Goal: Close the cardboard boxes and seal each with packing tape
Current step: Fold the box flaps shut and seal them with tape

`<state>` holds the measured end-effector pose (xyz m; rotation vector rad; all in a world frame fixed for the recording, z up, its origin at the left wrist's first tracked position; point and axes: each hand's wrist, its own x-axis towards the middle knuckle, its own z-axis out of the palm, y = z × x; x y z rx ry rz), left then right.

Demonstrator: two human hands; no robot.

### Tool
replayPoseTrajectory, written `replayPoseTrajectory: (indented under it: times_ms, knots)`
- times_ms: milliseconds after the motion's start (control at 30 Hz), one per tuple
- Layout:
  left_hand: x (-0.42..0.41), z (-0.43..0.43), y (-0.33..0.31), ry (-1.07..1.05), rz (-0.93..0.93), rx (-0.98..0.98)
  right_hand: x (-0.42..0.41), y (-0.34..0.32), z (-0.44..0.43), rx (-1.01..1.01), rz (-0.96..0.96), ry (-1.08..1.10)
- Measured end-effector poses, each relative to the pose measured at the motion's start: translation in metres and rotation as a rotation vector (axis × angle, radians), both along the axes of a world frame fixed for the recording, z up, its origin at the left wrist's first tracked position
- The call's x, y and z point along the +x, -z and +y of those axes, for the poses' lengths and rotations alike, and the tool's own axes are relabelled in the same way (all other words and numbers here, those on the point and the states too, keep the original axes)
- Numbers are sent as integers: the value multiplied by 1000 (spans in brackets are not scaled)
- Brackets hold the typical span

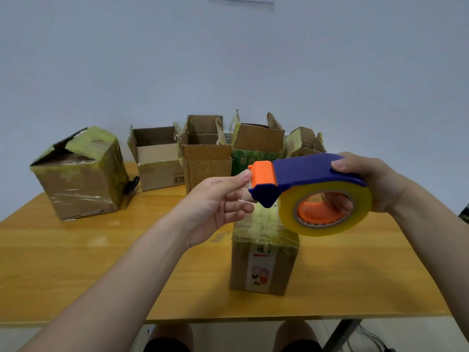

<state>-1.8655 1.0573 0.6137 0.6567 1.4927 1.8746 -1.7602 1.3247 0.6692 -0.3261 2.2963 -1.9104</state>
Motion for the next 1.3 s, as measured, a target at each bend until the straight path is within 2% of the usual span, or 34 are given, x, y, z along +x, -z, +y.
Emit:
replayPoseTrajectory:
  times_ms: [233,533,700,933,1067,1200,1300]
  knots:
    - [11,-4,4,53,-313,120,6,4,-4,-40,-9,4]
    - [18,-12,9,60,-409,92,13,9,-5,-44,-48,-43]
    - [19,-15,7,62,-285,-2,18,7,-9,-24,-53,-57]
    - [12,-21,-7,10,-89,-149,23,4,-5,81,-162,-74]
    - [7,-35,-8,-53,-28,-206,35,9,10,20,-211,39]
    - [17,-37,6,-62,169,-374,44,12,20,35,-218,138]
    - [24,-32,11,-100,265,-418,46,12,19,55,-215,116]
